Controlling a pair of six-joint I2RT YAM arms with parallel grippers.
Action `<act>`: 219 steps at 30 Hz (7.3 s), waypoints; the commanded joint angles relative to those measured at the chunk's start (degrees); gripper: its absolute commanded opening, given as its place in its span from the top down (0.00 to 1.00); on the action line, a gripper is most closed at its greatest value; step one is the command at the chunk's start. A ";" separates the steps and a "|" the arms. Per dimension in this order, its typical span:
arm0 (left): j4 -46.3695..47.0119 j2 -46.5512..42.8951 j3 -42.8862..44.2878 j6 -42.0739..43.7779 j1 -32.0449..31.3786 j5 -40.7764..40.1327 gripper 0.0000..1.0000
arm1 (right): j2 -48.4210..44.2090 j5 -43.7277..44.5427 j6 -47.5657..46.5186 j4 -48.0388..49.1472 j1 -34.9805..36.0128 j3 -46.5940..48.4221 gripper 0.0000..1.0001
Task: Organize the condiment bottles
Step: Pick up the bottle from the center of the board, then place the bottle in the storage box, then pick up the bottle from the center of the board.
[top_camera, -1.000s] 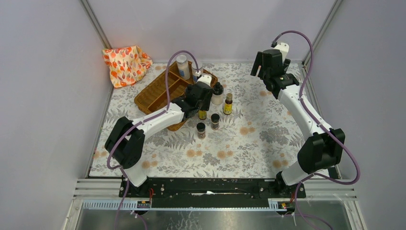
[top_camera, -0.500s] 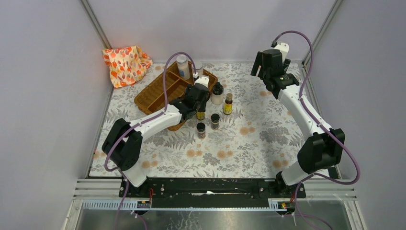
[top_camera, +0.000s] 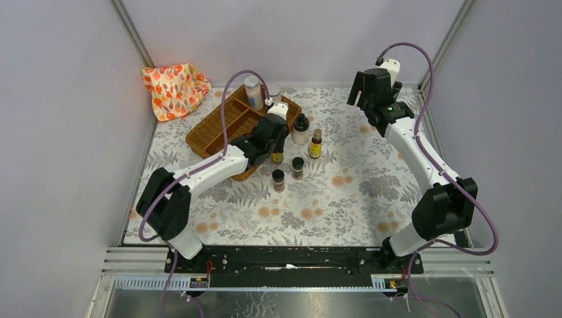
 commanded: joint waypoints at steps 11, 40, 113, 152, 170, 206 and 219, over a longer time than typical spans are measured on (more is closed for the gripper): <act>-3.53 -7.59 6.18 0.69 0.24 -3.23 1.00 | -2.17 1.81 -0.29 0.15 -0.28 2.00 0.11; -10.13 -11.71 16.39 0.28 12.55 -14.08 1.00 | -2.13 3.05 -1.67 -0.02 -0.28 2.60 0.11; 18.97 14.33 8.77 0.00 22.77 -2.38 0.66 | 7.12 -0.01 -0.10 5.13 -2.91 4.76 0.11; 15.95 8.03 11.10 2.09 19.73 -4.34 0.37 | 3.66 -0.98 0.72 4.79 -2.92 3.17 0.11; 6.84 -7.93 9.61 2.72 16.45 4.21 0.33 | -1.62 -0.56 1.27 3.78 -2.94 -0.87 0.11; -20.08 -4.69 6.02 13.93 -7.30 22.75 0.31 | -8.94 1.75 1.02 3.99 -2.92 -9.66 0.11; -18.48 1.09 8.34 14.28 -7.90 21.70 0.32 | -8.79 1.74 -0.17 4.26 -3.27 -9.56 0.11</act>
